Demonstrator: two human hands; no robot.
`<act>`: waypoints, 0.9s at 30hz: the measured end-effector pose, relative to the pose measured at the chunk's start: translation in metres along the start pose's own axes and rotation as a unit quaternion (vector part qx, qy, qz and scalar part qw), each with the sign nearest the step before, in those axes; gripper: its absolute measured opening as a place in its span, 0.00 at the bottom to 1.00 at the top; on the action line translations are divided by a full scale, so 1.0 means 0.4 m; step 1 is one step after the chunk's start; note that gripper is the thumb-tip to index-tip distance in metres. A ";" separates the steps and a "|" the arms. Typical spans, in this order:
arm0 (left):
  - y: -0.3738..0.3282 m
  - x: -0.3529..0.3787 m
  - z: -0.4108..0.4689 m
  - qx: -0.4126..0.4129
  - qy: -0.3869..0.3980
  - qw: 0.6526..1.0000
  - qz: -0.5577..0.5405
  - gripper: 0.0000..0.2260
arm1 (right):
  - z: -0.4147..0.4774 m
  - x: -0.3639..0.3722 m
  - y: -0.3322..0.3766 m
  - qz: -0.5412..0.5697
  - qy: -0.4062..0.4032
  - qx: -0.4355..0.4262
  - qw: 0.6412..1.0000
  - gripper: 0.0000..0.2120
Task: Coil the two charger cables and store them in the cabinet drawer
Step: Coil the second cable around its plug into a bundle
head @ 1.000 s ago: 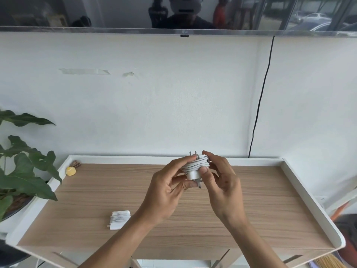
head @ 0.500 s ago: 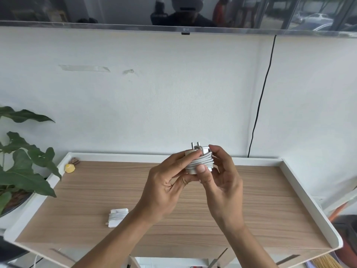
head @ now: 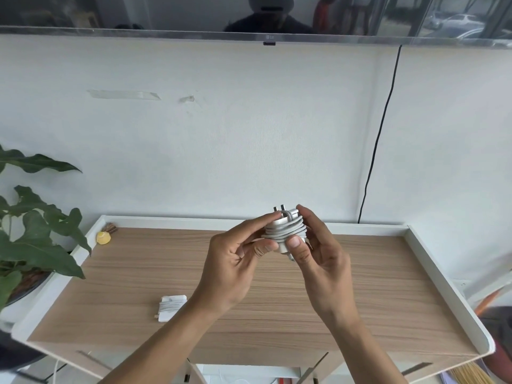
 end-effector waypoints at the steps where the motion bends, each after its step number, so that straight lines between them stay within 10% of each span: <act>1: 0.000 0.002 0.000 0.004 -0.001 1.000 0.002 0.17 | 0.004 -0.002 -0.003 0.010 0.006 0.003 1.000 0.23; 19: 0.019 0.060 0.003 0.070 -0.087 0.992 0.065 0.17 | 0.033 0.073 -0.017 -0.001 -0.160 -0.024 0.987 0.16; 27: 0.015 0.075 0.006 -0.014 0.050 0.998 0.045 0.13 | 0.061 0.022 -0.030 -0.010 -0.233 -0.020 0.972 0.13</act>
Point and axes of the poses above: each hand's wrist, its own z-axis towards the middle knuckle, its own x-axis out of the palm, y = z × x, the point moved 3 cm from there along z, towards the middle knuckle, and after that the axes turned 13 degrees about -x, right-handed, at the moved point
